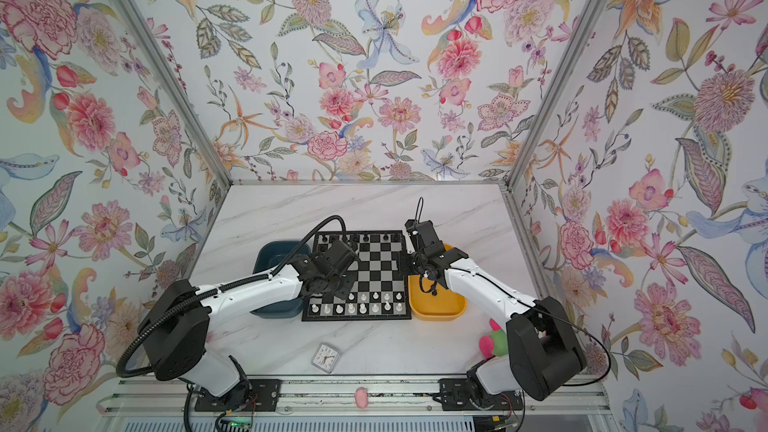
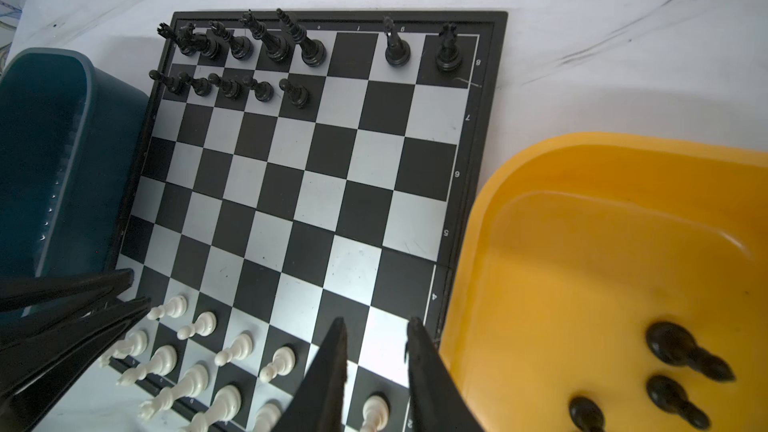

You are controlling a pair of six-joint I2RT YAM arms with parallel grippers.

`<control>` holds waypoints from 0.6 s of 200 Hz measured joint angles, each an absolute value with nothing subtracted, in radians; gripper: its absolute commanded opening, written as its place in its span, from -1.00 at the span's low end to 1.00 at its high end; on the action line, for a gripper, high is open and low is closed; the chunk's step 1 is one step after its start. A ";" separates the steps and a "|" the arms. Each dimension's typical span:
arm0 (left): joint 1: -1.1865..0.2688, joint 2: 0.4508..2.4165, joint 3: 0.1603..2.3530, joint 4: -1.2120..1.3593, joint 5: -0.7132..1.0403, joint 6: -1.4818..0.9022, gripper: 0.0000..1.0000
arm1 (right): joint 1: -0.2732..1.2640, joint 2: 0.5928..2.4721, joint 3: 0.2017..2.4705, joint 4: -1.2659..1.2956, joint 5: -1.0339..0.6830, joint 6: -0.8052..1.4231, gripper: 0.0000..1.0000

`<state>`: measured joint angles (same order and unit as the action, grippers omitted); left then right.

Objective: Set up the chess pieces on the board
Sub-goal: 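Raise the left gripper over the teal tray while the right gripper lowers into yellow tray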

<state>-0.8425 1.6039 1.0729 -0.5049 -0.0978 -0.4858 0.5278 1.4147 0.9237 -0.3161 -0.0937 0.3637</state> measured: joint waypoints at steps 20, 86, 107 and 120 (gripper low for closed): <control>-0.828 1.605 1.100 -0.509 -0.116 -0.474 -0.47 | 0.522 1.388 0.933 -0.346 -0.082 0.360 -0.42; -0.628 1.527 1.143 -0.384 -0.120 -0.442 -0.47 | 0.414 1.296 0.963 -0.483 -0.028 0.337 -0.34; -0.564 1.493 1.143 -0.315 -0.119 -0.429 -0.47 | 0.362 1.278 0.966 -0.535 -0.015 0.329 -0.32; -0.531 1.486 1.143 -0.282 -0.119 -0.422 -0.48 | 0.334 1.270 0.971 -0.561 -0.006 0.326 -0.32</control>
<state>-0.5308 1.4864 1.1427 -0.2825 -0.1188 -0.4221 0.3344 1.2701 0.9714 -0.5610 -0.0063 0.3256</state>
